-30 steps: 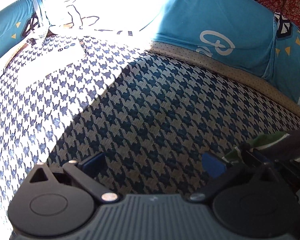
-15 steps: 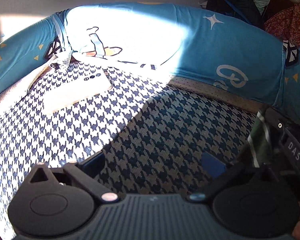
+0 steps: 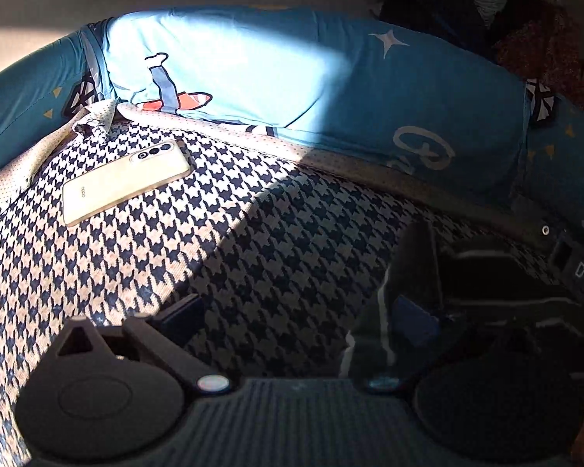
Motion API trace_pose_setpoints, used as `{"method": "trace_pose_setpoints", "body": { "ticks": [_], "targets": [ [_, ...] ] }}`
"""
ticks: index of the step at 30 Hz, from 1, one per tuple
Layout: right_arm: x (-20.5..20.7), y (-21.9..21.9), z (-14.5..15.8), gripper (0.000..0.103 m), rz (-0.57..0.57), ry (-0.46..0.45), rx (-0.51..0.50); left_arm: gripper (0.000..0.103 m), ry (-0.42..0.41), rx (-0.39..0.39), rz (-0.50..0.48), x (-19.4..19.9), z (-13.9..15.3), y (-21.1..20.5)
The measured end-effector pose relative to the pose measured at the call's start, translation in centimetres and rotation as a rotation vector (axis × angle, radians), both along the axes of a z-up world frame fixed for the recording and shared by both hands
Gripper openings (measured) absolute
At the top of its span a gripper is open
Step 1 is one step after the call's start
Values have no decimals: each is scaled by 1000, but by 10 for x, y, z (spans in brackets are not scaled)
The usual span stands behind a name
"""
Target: Fold clothes
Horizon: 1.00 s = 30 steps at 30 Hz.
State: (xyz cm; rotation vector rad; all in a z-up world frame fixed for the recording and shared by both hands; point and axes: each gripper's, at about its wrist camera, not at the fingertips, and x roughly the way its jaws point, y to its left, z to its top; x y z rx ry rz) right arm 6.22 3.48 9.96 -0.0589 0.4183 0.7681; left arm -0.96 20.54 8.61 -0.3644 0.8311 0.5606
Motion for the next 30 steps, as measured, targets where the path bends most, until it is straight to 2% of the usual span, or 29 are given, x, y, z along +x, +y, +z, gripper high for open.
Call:
{"method": "trace_pose_setpoints", "body": {
  "ticks": [10, 12, 14, 15, 22, 25, 27, 29, 30],
  "targets": [
    [-1, -94, 14, 35, -176, 106, -9, 103, 13, -50, -271, 6, -12, -57],
    [-7, -118, 17, 38, -217, 116, -22, 103, 25, -33, -323, 4, -15, -73],
    [-12, -143, 16, 48, -265, 123, -49, 103, 35, -22, -376, 2, -18, -89],
    [-13, -155, 15, 50, -294, 130, -63, 103, 38, -20, -399, 1, -19, -98],
    [-1, -230, 0, 52, -463, 211, -97, 103, 54, 23, -520, -1, -27, -149],
    [4, -252, -10, 54, -479, 268, -90, 103, 72, 48, -562, -1, -33, -165],
    [7, -261, -16, 59, -478, 297, -77, 103, 86, 75, -570, 0, -39, -171],
    [10, -266, -22, 70, -459, 340, -65, 103, 99, 106, -575, 2, -45, -177],
    [12, -267, -26, 71, -453, 359, -69, 103, 106, 134, -573, 5, -48, -178]
  ]
}}
